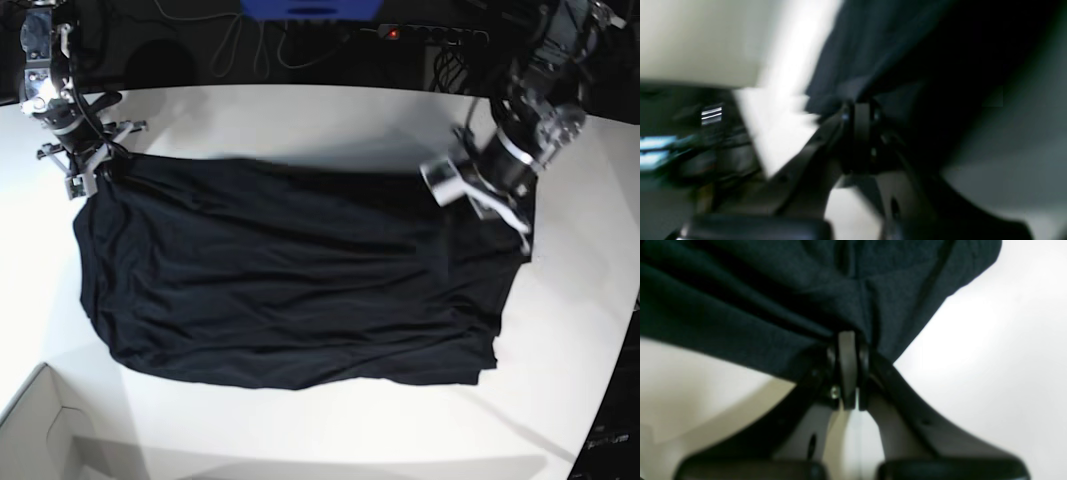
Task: Layout the t-shirt on the table in an organized manner, then fold the t-shirt properly
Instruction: 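Lift the shirt corner with the left gripper, folding it inward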
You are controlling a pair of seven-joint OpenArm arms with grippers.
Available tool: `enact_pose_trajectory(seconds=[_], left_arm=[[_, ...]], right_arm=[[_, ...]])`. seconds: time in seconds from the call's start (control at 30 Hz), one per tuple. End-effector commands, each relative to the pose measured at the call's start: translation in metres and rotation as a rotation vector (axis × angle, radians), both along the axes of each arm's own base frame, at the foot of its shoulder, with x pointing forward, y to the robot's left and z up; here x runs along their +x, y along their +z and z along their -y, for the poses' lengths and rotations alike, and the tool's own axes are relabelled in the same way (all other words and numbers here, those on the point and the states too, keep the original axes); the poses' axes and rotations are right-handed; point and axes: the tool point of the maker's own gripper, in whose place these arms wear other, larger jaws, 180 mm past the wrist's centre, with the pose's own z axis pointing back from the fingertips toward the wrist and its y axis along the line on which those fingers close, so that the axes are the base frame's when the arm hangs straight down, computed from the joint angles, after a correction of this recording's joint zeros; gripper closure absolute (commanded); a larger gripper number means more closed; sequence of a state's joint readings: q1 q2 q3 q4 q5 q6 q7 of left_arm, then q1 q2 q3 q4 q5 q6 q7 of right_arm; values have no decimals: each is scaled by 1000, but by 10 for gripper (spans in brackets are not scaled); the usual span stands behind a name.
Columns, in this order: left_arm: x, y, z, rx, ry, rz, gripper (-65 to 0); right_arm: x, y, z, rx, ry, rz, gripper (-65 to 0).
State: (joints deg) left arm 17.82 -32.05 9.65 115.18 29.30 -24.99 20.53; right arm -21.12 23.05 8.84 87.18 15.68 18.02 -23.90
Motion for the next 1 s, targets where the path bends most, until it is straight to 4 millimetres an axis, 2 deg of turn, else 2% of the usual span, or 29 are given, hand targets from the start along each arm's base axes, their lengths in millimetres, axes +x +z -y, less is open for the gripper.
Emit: enact_pose_trajectory(seconds=[0.0, 0.13, 0.4, 0.47, 0.53, 0.67, 0.73, 0.8, 0.9, 0.97], left_arm=[[-6, 0, 9, -19, -20, 1, 0], [-36, -24, 31, -68, -39, -98, 0], [-70, -78, 33, -92, 29, -266, 0], [-78, -90, 39, -96, 24, -306, 0], [-88, -99, 48, -98, 9, -340, 0], [-101, -101, 67, -119, -40, -366, -14], [-103, -97, 74, -129, -56, -363, -86], [-110, -97, 75, -135, -58, -373, -197], [-108, -90, 78, -147, -62, -357, -357], [-107, -83, 80, -161, -64, -343, -437]], right_arm=[[-19, -15, 1, -20, 3, -99, 0], [-18, -15, -1, -15, 1, -96, 0], [-18, -15, -2, -13, 1, -95, 0], [-18, -15, -2, -13, 1, -95, 0], [-18, -15, -2, -13, 1, -93, 0], [-18, -15, -2, -13, 1, -93, 0], [-18, -15, -3, -13, 2, -94, 0], [-18, -15, -3, -13, 2, -94, 0], [-18, -15, -3, -13, 2, -95, 0], [-18, -15, -3, -13, 3, -94, 0]])
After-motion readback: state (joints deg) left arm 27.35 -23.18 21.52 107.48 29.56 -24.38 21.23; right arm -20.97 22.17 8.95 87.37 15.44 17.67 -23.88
